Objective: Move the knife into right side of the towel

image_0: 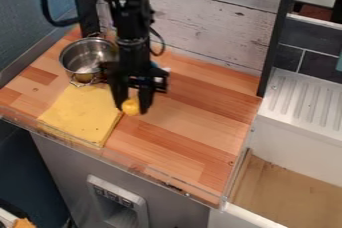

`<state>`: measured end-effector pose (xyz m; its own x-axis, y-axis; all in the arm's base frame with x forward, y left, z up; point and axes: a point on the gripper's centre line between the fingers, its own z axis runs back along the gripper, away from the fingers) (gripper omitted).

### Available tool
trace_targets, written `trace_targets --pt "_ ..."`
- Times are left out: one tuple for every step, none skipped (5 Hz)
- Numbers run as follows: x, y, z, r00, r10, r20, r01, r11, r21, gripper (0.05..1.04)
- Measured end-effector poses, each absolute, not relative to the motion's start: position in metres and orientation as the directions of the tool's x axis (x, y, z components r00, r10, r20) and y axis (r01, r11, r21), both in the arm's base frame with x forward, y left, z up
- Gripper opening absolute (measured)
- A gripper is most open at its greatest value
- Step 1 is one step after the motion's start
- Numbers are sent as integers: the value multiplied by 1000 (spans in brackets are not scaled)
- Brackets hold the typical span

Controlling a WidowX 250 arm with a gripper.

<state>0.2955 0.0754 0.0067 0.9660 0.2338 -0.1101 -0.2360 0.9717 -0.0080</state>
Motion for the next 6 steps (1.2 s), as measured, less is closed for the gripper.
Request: trace_targets --pt "300 93 -1 950 288 -118 -291 957 -8 522" --pt "304 101 -3 942 313 -125 -315 949 0 522" --pt "310 113 2 936 338 -98 -339 941 9 522" --pt "304 109 -2 931 345 -116 -347 938 -2 522" --pt "295 96 3 936 330 -118 -334 943 -9 522" --pt "288 68 8 959 257 -121 -262 965 -26 522"
